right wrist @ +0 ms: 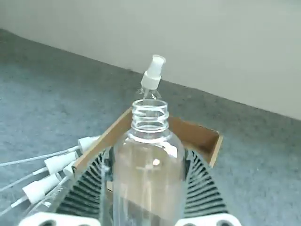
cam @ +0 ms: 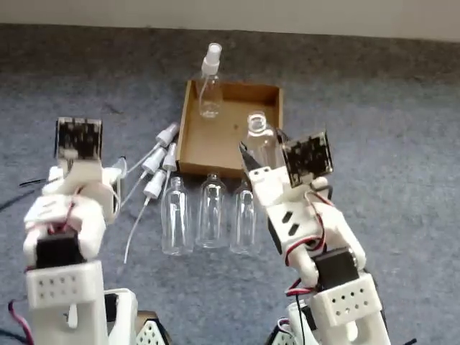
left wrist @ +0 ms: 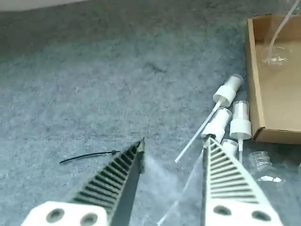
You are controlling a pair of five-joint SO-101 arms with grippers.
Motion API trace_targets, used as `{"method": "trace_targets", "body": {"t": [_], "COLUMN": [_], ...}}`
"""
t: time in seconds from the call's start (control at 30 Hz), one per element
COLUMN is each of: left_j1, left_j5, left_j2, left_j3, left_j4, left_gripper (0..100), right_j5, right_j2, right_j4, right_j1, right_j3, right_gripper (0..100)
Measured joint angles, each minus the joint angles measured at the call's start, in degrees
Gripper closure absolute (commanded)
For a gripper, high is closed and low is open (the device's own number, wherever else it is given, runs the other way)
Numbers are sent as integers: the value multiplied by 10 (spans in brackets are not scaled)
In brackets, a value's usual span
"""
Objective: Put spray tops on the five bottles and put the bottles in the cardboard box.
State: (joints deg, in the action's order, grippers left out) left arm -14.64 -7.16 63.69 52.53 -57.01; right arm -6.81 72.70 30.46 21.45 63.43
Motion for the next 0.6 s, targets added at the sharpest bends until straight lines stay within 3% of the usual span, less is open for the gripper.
{"method": "trace_targets", "body": {"t": [0.2,0.43,0.6], "left_j1": [-4,2,23], "left_j5": [-25,-86,-109], "left_j2": [-312,-684,-893], "left_j3": [-231,-557,-799], "left_j4": [-47,-164,-221], "left_gripper": [808,808,804], "right_j5": [4,4,-53], "right_j2": [168,296,299], "right_j4": [27,174,256], "right_j1": [-76,-82,-84], "right_j3": [120,172,172], "right_gripper": [995,995,995]}}
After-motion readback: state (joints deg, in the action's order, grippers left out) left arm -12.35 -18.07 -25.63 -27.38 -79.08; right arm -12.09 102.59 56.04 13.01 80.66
